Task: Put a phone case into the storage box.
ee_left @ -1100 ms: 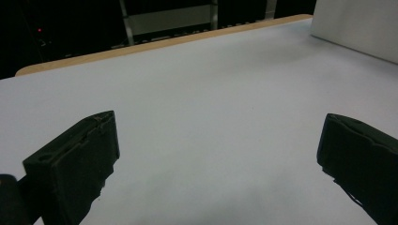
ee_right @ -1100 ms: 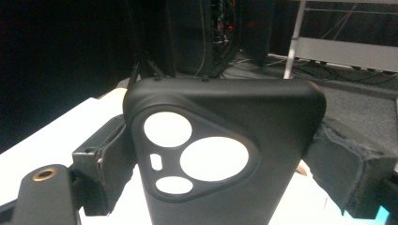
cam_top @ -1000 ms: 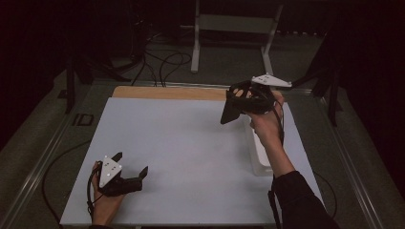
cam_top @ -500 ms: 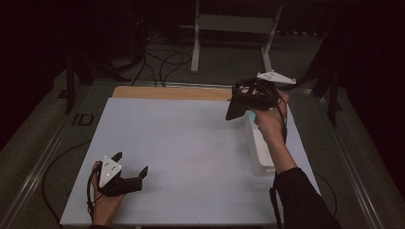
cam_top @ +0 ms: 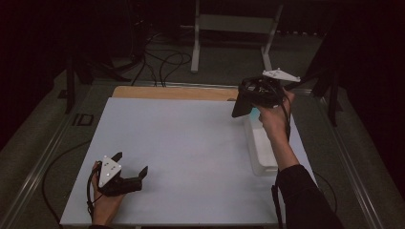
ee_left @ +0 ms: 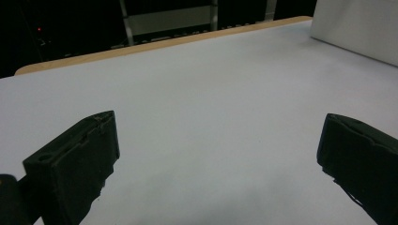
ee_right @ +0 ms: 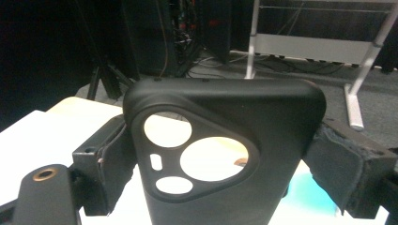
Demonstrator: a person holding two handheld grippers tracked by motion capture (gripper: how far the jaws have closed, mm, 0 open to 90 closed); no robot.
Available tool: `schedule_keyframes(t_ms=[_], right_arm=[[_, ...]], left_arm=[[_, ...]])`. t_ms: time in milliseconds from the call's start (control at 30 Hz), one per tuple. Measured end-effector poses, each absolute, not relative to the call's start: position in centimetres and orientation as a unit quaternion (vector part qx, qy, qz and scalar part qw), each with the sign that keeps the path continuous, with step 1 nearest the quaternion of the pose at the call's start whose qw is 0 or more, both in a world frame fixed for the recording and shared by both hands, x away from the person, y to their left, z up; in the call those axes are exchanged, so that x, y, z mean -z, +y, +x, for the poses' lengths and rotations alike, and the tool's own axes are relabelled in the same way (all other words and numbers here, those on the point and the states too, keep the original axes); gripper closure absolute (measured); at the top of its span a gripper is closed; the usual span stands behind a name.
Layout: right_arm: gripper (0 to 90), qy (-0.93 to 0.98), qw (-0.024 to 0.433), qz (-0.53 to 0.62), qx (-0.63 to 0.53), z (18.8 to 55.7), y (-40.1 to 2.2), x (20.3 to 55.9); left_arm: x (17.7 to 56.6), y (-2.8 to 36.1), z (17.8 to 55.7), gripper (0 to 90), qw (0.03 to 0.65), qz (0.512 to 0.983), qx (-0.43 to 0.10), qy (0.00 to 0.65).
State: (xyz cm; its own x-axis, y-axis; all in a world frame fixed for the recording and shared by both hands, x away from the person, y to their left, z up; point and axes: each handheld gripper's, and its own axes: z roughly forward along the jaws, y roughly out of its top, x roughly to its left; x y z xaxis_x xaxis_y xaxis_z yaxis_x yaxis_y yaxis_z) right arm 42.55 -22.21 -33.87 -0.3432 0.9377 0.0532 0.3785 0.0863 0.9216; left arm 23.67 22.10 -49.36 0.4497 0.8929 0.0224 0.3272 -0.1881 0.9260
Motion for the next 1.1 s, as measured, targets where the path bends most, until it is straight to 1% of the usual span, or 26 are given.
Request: schedule_keyframes(t_ms=[1100], right_arm=[[14.2,0.643,0.334,0.543,-0.424,44.3,-26.1,34.6]], left_arm=[[49.3,22.2,23.6,0.1,0.473,0.705,-0.304,0.433]])
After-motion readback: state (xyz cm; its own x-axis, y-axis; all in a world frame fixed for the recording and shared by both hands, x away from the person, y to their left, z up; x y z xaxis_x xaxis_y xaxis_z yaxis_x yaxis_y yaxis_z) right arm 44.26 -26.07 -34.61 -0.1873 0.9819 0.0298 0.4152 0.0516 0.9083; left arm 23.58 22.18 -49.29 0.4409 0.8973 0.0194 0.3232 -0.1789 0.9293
